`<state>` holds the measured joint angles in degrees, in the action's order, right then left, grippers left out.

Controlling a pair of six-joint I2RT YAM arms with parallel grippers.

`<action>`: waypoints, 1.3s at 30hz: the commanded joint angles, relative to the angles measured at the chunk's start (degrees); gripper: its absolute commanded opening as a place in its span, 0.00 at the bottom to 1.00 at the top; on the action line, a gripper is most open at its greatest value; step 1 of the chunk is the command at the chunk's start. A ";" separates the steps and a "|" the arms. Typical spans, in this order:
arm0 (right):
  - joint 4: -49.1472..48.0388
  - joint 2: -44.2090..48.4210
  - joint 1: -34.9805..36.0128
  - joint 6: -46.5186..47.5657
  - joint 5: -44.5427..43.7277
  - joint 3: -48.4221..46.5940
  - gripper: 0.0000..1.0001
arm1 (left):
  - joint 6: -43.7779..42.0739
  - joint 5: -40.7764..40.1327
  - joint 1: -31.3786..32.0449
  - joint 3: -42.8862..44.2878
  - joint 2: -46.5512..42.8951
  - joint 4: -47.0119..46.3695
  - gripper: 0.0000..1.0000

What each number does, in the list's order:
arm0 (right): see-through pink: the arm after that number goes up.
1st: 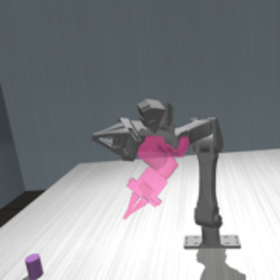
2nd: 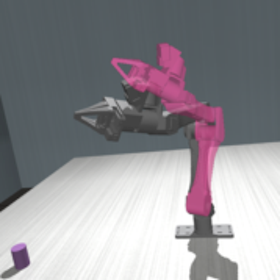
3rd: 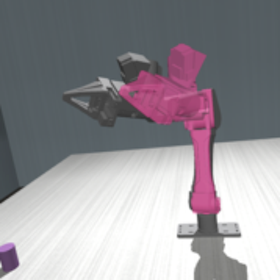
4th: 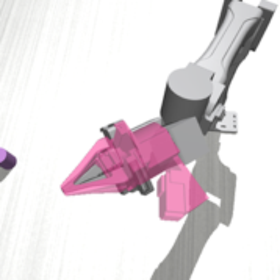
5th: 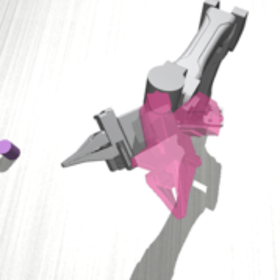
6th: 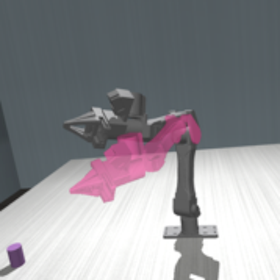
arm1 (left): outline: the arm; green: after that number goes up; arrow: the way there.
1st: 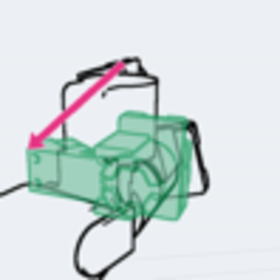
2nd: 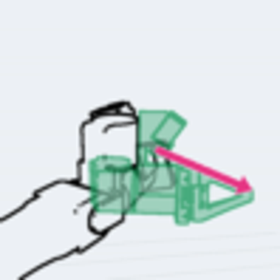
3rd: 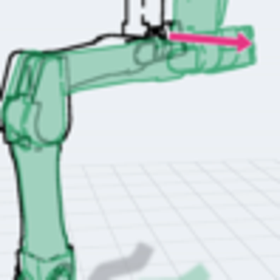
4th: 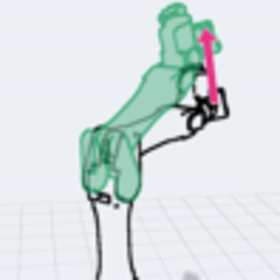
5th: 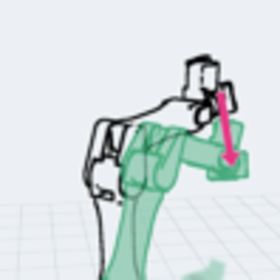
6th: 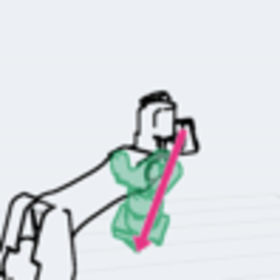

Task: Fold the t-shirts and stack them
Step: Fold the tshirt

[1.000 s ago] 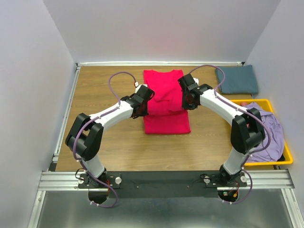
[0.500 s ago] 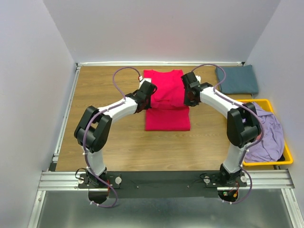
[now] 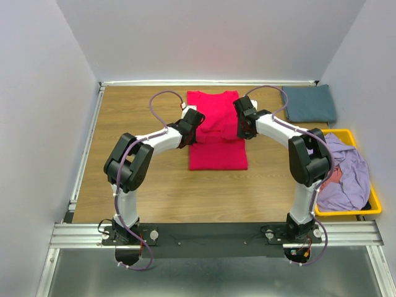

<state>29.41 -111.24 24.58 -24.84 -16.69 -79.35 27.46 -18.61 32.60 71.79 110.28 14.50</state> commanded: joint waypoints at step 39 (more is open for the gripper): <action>-12.45 3.55 2.76 -1.70 22.31 6.04 0.14 | 10.76 10.97 8.62 -17.64 -9.55 -0.53 0.40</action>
<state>18.13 -112.14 27.38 -25.61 4.12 -75.92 36.49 -8.47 41.25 58.89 101.73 10.94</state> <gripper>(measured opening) 0.140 0.403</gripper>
